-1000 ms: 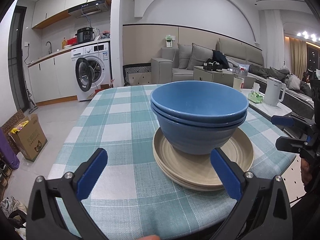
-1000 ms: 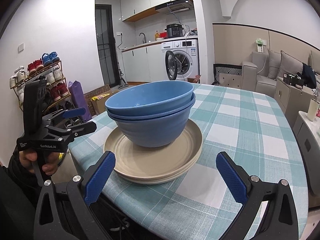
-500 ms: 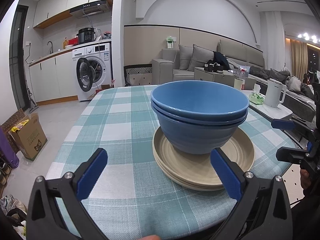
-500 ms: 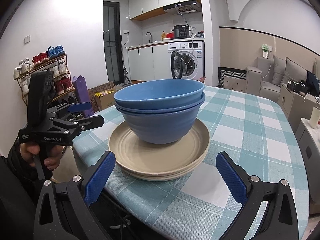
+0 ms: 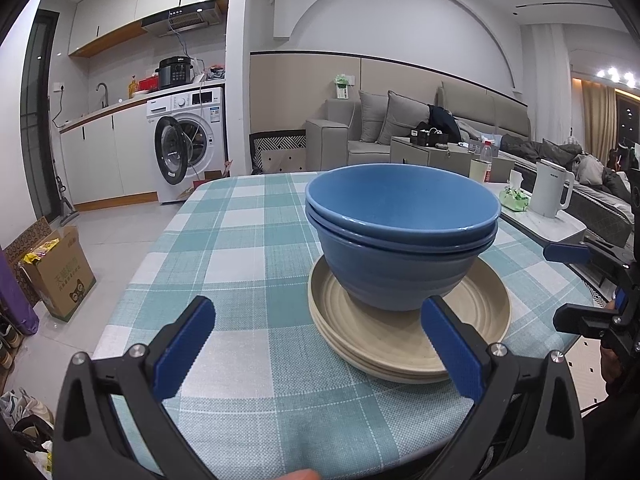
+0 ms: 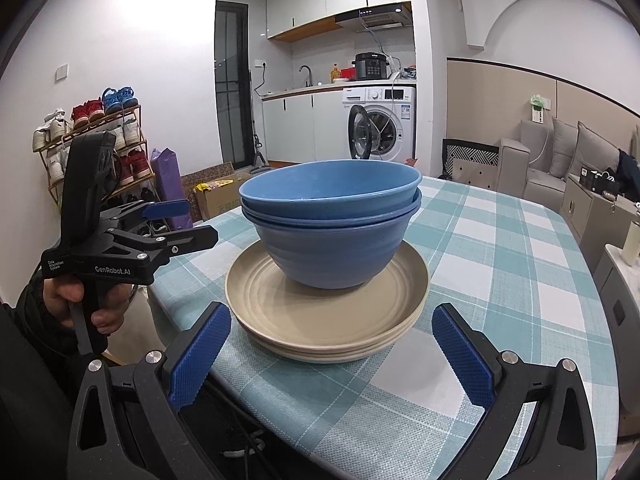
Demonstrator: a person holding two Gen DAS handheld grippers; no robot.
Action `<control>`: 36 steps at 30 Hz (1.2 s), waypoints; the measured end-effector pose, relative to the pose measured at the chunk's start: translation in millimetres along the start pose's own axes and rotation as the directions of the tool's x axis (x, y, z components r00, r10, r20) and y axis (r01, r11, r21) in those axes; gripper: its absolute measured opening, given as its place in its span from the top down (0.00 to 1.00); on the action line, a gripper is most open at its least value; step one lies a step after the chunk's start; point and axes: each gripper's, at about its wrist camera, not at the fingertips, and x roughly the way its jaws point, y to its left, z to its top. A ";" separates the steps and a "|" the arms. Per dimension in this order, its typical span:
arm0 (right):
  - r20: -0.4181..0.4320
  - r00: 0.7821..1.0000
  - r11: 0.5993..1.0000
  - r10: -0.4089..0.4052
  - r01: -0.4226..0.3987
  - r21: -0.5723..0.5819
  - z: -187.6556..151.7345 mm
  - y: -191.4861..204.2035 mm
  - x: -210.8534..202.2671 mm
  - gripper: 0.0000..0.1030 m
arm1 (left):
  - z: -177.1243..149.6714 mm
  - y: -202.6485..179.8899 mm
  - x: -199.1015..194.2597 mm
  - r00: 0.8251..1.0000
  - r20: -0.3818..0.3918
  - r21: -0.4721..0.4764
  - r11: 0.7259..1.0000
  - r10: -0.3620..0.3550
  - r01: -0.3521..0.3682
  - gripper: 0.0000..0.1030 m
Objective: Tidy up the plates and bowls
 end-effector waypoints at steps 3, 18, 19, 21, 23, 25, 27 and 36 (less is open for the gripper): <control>0.001 1.000 1.000 0.005 -0.005 0.001 -0.5 0.4 -0.4 0.01 | 0.1 0.7 0.5 1.000 0.001 -0.003 1.000 0.000 0.000 0.00; 0.002 1.000 1.000 0.003 -0.003 0.004 -1.1 -1.2 -0.1 0.01 | 1.3 1.9 -0.4 1.000 0.006 -0.006 1.000 -0.001 0.001 0.00; 0.004 1.000 1.000 0.003 -0.003 0.004 -0.7 -1.1 -0.4 0.01 | 1.3 1.9 -0.4 1.000 0.005 -0.004 1.000 -0.001 0.001 0.00; 0.007 1.000 1.000 0.004 -0.004 0.005 -0.9 -1.4 -0.1 0.01 | 1.5 2.1 -0.3 1.000 0.006 -0.002 1.000 0.002 -0.002 0.00; 0.004 1.000 1.000 0.003 -0.003 0.005 -0.7 -1.1 -0.2 0.01 | 1.7 2.9 -0.2 1.000 0.006 -0.005 1.000 -0.002 0.002 0.00; 0.003 1.000 1.000 0.005 -0.006 0.007 -1.5 -1.2 0.7 0.01 | 1.3 2.7 -0.1 1.000 0.005 -0.005 1.000 0.000 0.000 0.00; 0.004 1.000 1.000 0.007 -0.007 0.008 -1.5 -1.7 0.9 0.01 | 1.4 2.5 0.0 1.000 0.006 -0.003 1.000 0.003 -0.003 0.00; -0.002 1.000 1.000 0.010 -0.010 0.018 -3.0 -4.7 2.2 0.01 | 0.4 2.6 2.0 1.000 -0.001 -0.010 1.000 0.006 -0.006 0.00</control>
